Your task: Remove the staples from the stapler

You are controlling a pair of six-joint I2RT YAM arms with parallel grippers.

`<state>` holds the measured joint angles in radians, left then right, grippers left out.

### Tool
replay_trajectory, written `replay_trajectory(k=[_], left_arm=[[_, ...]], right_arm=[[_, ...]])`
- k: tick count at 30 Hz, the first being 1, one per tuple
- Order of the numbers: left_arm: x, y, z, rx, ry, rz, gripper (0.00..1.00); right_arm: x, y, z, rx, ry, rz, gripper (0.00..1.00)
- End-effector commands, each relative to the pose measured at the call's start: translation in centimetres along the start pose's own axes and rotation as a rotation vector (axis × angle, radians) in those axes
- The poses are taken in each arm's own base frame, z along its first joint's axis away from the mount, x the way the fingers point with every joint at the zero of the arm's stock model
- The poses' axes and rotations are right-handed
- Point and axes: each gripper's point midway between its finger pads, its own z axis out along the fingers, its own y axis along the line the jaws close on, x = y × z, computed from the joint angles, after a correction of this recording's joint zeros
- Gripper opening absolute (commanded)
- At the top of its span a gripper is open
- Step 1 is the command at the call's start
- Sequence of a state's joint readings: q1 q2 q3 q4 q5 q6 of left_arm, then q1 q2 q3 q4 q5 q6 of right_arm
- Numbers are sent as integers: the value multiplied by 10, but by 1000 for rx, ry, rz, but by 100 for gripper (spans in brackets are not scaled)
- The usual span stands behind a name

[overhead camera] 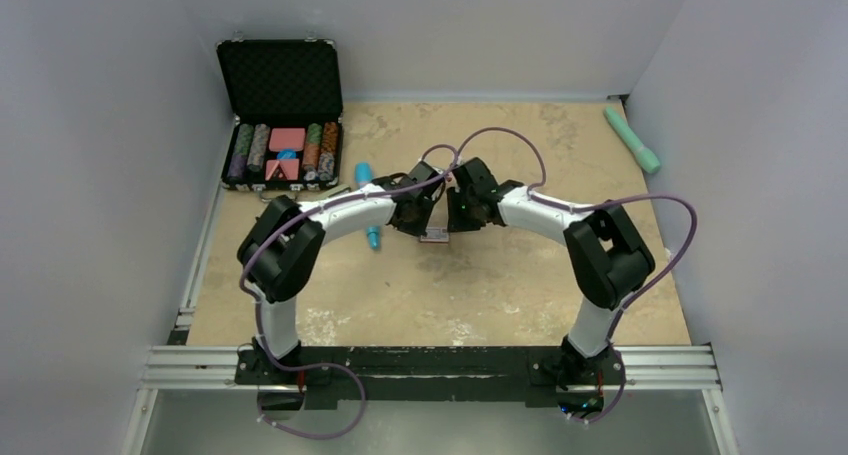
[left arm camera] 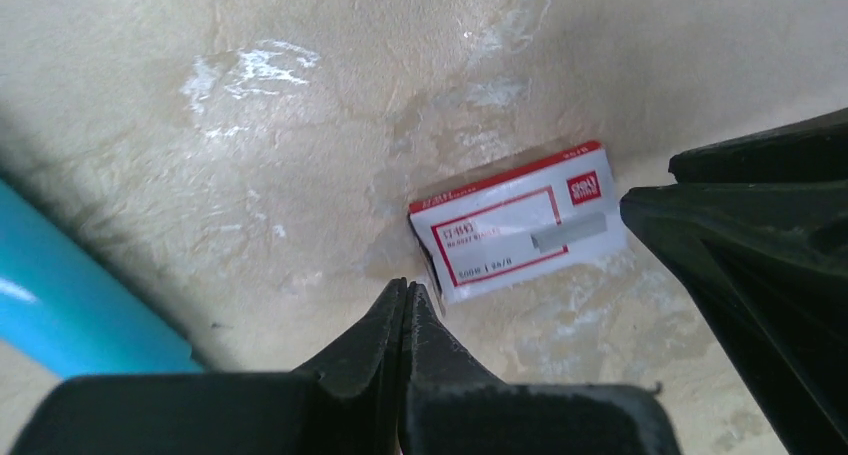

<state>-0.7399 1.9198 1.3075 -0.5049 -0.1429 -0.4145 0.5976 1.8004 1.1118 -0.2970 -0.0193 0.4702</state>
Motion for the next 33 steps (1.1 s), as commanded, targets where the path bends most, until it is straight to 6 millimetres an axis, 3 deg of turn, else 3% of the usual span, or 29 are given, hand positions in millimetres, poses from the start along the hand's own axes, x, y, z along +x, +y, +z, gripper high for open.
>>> replay_trajectory(k=[1,7,12,15,22,24,28,33], left_arm=[[-37,-2,-55,27,-118,11,0],[-42,2,-99,49,-168,9,0],[-48,4,-143,95,-240,2,0],[-51,8,-173,114,-295,14,0],[-46,25,-238,131,-434,31,65],[-42,28,-254,151,-467,38,96],[-29,33,-285,196,-536,50,100],[-4,51,-300,181,-591,63,100]], right_arm=[[-39,19,-44,-35,-104,10,31],[-61,26,-88,-50,-189,12,40],[-79,34,-136,-91,-293,1,74],[-92,41,-175,-135,-380,-12,84],[-112,58,-273,-283,-625,-37,87],[-113,62,-299,-340,-704,-37,88],[-112,62,-350,-419,-857,-12,88],[-112,40,-398,-436,-1051,124,89]])
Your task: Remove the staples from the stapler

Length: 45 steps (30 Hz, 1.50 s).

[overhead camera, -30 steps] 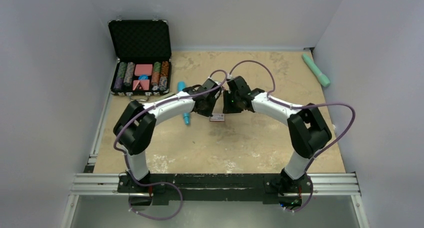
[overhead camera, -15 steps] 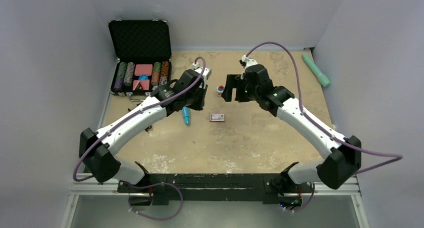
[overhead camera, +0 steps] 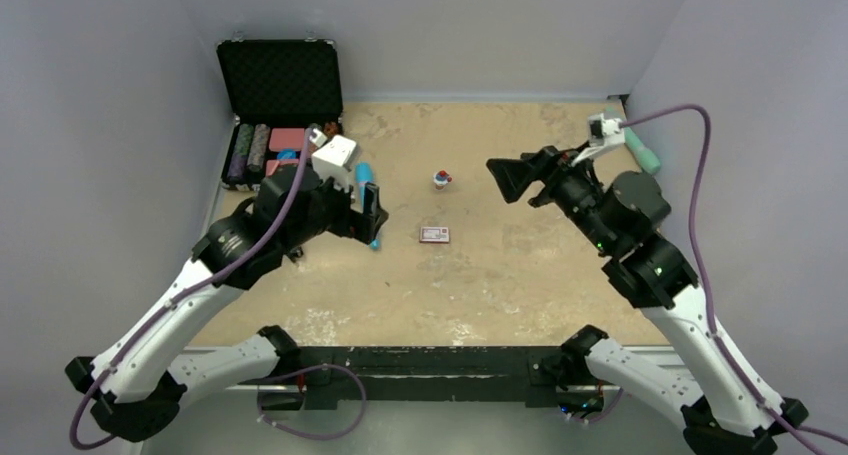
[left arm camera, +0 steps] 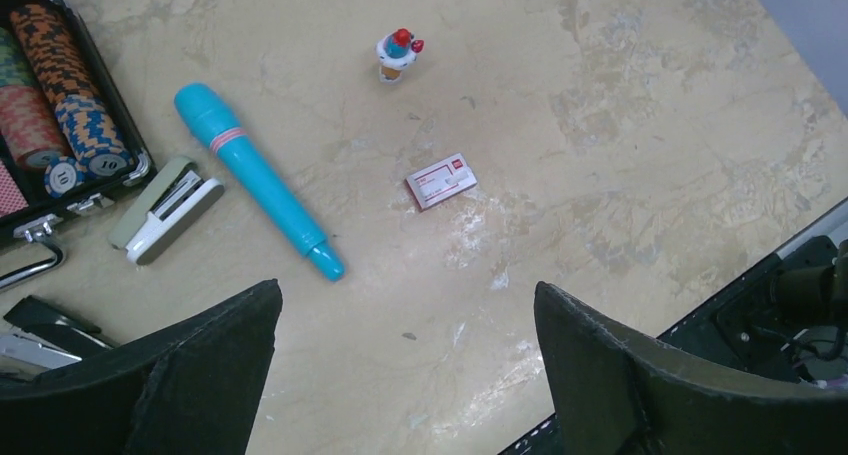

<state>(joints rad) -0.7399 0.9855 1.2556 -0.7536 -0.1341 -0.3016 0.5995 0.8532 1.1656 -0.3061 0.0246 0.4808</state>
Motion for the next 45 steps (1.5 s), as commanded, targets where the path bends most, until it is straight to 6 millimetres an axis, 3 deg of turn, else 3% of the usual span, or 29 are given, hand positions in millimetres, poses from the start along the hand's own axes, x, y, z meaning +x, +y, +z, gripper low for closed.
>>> replay_trajectory(k=[1,6,8,11,20,27,31,45], left_arm=[[23,14,-18,-16,1,52,100],[55,33,-32,-59,-12,86,100],[74,42,-34,-79,-1,93,100],[83,47,-42,-91,-1,87,100],[86,40,-38,-44,18,110,100],[87,38,-35,-38,39,115,100],[87,38,-34,-44,40,114,100],[88,38,-30,-47,60,116,100]], right_arm=[[-35,-4,-21,25,-206,87,89],[-44,-23,-44,84,-342,147,88],[-42,-25,-50,65,-376,139,88],[-36,-25,-58,20,-418,136,88],[4,-48,-67,61,-380,191,88],[86,-77,-77,99,-225,358,91],[117,-80,-74,97,-134,397,92],[125,-80,-63,98,-94,359,91]])
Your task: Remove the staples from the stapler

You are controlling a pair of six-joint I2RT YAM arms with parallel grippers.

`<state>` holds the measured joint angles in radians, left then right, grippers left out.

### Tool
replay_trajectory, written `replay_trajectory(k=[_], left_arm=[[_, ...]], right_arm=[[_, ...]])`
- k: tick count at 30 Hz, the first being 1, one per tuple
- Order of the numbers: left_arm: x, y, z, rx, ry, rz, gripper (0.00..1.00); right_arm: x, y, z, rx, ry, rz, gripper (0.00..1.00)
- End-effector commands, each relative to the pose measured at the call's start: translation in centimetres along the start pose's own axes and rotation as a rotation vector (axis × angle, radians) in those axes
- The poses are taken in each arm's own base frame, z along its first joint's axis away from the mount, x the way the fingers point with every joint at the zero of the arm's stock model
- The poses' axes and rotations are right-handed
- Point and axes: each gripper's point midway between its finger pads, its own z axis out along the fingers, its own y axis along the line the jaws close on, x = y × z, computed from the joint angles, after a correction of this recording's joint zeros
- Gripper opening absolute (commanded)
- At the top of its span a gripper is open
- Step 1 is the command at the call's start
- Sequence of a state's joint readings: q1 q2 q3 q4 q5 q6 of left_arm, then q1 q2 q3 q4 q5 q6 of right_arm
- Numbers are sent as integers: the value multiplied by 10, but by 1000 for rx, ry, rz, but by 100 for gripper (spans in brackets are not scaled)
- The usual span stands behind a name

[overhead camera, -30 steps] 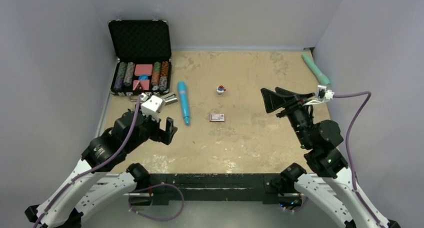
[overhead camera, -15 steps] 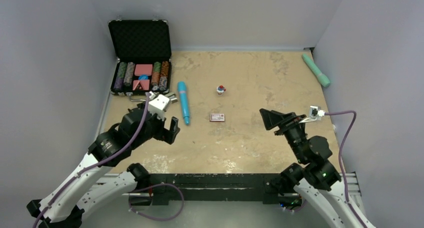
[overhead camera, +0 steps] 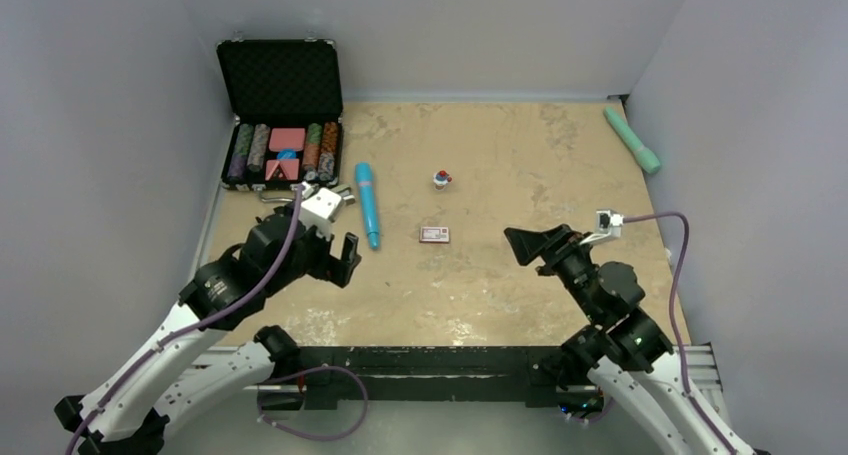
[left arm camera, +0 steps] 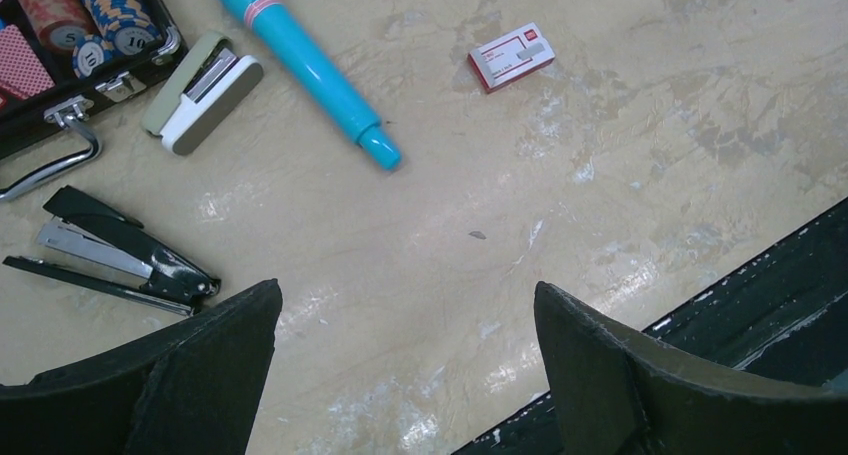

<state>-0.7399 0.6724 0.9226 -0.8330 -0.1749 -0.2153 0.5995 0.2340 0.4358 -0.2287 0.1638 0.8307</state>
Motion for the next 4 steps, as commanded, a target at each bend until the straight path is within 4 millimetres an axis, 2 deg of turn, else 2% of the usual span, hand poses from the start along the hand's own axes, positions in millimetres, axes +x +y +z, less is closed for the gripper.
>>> replay_trajectory(k=[1,4], left_arm=[[-10,-2,-2,12,-28,15,100],[-10,-2,-1,10,-24,15,100]], right_arm=[[-10,14,3,-48,-30,10,91],[-12,17,4,-52,-29,-8,95]])
